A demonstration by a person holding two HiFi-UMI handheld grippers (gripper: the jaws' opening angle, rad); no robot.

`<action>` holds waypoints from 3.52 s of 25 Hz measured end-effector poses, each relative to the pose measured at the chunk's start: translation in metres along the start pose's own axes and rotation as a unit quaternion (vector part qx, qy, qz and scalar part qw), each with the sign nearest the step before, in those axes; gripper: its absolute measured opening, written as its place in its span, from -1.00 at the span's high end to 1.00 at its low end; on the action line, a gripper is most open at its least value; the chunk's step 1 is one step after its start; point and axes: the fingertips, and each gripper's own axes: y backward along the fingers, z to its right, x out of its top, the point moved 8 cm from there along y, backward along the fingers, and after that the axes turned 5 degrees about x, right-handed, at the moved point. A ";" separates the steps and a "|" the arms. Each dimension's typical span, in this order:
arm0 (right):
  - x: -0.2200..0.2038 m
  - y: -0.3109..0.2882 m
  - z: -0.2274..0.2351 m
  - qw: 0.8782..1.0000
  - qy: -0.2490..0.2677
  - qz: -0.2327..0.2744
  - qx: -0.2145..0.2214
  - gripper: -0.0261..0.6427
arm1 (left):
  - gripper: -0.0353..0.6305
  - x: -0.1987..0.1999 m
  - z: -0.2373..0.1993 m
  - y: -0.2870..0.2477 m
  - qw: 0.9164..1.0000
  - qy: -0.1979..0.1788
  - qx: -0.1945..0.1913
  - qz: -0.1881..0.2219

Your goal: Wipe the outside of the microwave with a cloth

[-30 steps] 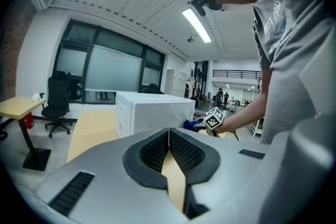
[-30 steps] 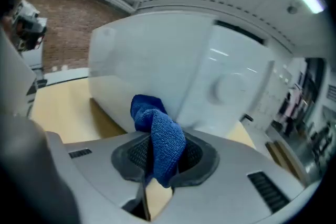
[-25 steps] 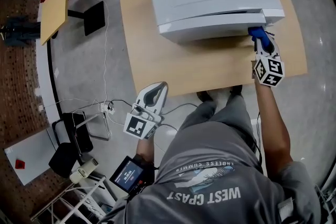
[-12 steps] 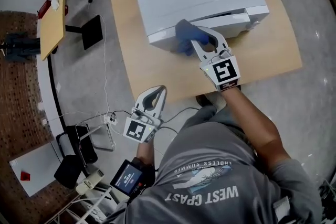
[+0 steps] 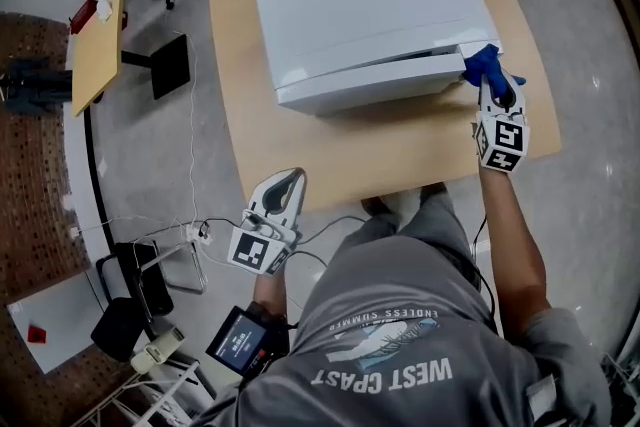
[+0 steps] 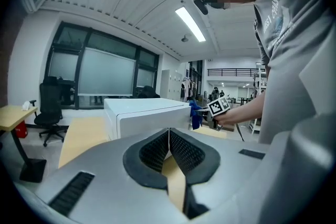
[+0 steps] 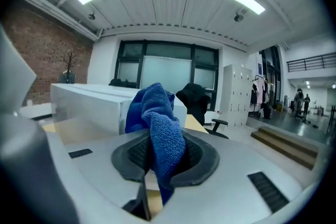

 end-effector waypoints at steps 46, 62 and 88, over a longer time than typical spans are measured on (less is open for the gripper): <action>-0.073 -0.120 0.106 0.886 -0.289 -0.103 0.347 0.70 | 0.82 0.118 0.094 -0.184 0.991 -0.079 0.112 -0.003; -0.046 -0.168 0.126 0.844 -0.382 -0.061 0.372 0.72 | 0.82 0.121 0.091 -0.209 0.990 -0.075 0.120 -0.012; -0.064 -0.350 0.117 0.833 -0.421 -0.085 0.348 0.72 | 0.82 0.104 0.051 -0.213 0.989 -0.046 0.131 -0.043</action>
